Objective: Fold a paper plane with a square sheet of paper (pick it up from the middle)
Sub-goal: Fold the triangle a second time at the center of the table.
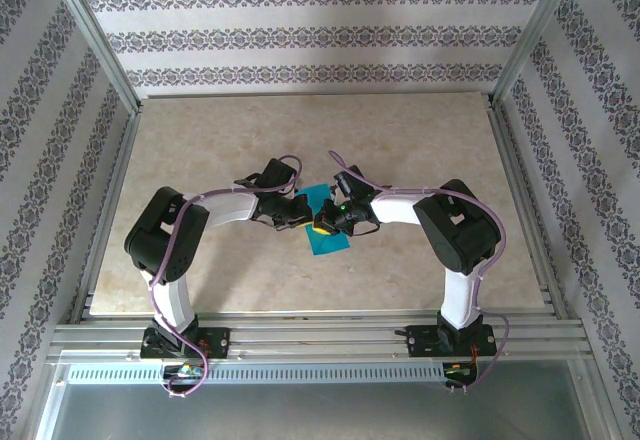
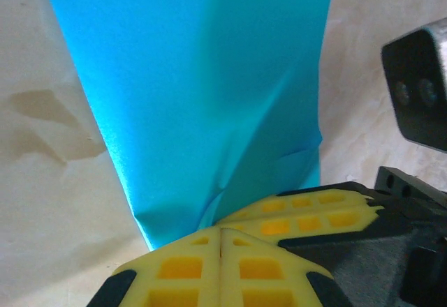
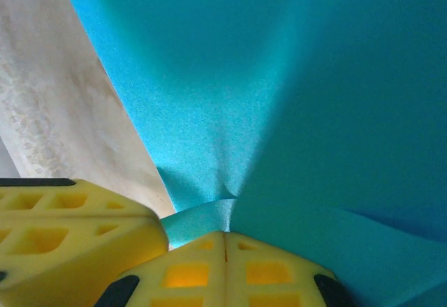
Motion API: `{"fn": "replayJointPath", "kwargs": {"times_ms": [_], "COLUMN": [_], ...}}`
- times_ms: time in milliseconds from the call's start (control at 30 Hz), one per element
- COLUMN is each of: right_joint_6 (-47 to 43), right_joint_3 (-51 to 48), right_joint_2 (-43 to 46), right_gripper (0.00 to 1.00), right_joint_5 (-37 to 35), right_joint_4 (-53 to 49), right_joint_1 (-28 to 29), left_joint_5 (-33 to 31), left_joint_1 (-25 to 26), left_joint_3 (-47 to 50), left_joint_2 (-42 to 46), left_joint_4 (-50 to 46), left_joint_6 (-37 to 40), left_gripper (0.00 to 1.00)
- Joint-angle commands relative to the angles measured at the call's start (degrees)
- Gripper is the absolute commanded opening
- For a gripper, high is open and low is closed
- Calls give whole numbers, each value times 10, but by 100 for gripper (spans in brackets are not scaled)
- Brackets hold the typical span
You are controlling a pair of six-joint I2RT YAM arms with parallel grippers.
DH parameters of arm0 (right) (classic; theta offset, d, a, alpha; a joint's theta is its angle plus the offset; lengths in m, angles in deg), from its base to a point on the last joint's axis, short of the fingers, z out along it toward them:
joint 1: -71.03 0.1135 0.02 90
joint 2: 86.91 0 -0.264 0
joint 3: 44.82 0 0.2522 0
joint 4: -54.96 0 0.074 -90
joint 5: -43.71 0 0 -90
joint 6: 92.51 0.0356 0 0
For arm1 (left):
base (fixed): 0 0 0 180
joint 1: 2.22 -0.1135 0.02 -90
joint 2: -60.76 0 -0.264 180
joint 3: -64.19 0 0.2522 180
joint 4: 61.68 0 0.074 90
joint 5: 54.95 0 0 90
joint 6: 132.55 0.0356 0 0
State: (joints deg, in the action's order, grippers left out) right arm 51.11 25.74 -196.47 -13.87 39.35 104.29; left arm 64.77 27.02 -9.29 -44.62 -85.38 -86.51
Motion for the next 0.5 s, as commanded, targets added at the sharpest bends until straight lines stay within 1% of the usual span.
{"fn": "replayJointPath", "kwargs": {"times_ms": [0, 200, 467], "right_joint_6": [-7, -6, -5], "right_joint_3": [-11, -10, -9], "right_joint_2": [-27, -29, -28], "right_gripper": [3, 3, 3], "right_joint_5": [-28, -28, -28], "right_joint_4": [-47, -47, -47], "right_joint_1": [2, 2, 2], "left_joint_5": [-17, -20, -41], "left_joint_1": [10, 12, 13], "left_joint_3": [-12, -15, -20], "left_joint_2": [-14, -24, -31], "left_joint_4": [-29, -36, -64], "left_joint_6": [14, 20, 39], "left_gripper": [0, 0, 0]}}
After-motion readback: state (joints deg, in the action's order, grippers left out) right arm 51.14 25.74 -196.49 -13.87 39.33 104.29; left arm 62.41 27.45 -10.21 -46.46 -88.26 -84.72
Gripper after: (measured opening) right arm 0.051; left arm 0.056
